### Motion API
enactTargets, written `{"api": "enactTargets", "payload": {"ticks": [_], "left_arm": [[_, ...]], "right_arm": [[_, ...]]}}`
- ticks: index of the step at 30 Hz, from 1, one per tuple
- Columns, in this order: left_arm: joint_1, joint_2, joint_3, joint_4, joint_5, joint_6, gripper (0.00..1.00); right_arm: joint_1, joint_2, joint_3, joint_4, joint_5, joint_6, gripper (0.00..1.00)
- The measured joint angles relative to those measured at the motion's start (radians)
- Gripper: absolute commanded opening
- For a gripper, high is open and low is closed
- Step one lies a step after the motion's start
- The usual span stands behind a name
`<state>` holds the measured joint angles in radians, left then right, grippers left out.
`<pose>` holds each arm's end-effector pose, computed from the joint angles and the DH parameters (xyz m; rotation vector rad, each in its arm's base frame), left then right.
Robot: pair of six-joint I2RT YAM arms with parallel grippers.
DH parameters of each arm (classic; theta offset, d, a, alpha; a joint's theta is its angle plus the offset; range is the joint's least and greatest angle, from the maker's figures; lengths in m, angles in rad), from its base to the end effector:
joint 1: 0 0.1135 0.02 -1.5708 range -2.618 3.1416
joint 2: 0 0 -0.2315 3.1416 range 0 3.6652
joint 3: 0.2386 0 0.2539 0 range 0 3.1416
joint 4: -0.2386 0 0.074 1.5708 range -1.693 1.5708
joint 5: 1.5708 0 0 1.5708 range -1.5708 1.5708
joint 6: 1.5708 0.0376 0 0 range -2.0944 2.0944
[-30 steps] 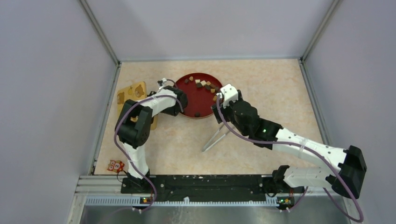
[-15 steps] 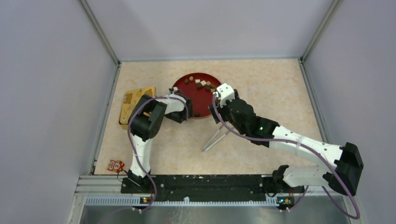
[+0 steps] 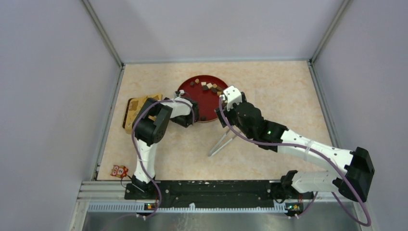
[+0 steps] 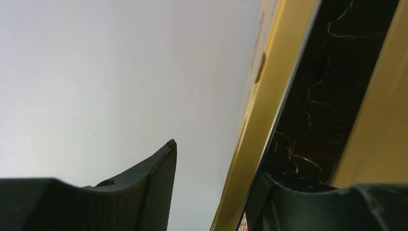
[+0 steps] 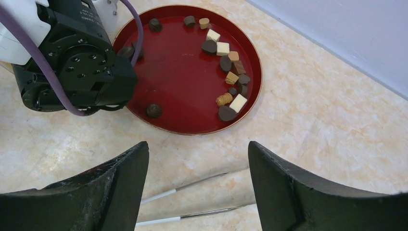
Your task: Pack the chocolate
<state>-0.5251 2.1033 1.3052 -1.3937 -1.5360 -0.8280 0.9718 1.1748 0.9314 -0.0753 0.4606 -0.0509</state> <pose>0.2861 -0.1223 0.1169 0.2910 1.9379 1.7856 0.1755 0.2275 0.2921 -0.6263 1.7516 0.2041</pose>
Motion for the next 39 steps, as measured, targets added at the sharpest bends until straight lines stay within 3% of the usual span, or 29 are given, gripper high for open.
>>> {"api": "enactTargets", "payload": {"ticks": [7,14,28,33,39], "left_arm": [[-0.014,0.000,0.002,-0.003,0.014,0.008,0.84],[-0.020,-0.007,0.030,-0.004,0.097,0.018,0.98],[-0.020,-0.018,0.084,0.000,0.272,0.068,0.99],[-0.020,-0.085,0.071,0.099,0.356,0.204,0.99],[-0.020,-0.234,0.040,0.300,0.568,0.396,0.99]], "right_arm": [[0.000,0.000,0.000,0.000,0.000,0.002,0.74],[0.000,0.000,0.000,0.000,-0.008,0.003,0.74],[0.000,-0.003,0.000,0.000,-0.018,0.010,0.73],[0.000,-0.004,0.000,0.000,-0.023,0.017,0.73],[0.000,-0.007,0.000,-0.001,-0.027,0.022,0.73]]}}
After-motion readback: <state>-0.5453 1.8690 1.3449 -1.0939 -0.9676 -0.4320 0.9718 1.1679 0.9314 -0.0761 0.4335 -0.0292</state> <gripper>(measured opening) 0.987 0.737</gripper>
